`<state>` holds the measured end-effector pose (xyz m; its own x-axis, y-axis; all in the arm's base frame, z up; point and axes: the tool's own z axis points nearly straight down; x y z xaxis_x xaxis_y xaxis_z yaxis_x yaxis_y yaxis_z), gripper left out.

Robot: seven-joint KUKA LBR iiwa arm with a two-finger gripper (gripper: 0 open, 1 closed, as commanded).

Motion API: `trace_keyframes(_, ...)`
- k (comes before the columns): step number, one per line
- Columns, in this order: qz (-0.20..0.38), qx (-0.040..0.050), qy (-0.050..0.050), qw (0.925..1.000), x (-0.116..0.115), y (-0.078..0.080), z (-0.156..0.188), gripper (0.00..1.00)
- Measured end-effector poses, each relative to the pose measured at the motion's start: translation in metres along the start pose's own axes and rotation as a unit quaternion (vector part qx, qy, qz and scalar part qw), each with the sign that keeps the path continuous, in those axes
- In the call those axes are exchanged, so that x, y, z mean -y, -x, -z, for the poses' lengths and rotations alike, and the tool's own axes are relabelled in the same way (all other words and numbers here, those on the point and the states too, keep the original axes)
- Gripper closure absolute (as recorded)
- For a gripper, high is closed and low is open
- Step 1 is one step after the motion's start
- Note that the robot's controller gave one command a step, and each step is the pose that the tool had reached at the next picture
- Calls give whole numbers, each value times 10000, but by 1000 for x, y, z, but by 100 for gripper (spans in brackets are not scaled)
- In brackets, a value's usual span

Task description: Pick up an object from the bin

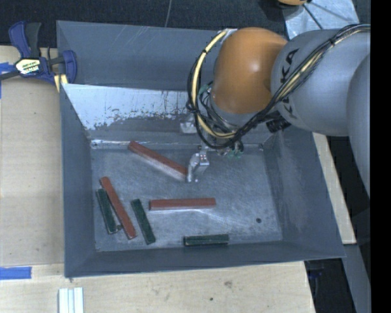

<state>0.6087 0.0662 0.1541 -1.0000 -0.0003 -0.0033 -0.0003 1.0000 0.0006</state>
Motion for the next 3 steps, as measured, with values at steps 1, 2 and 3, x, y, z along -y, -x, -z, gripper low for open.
trace_keyframes(1,-302,118,14,9995,2,1,-76,100)
trace_keyframes(2,-303,118,14,9995,2,1,-76,100)
trace_keyframes(3,-919,-2,-5,9958,15,-8,51,100)
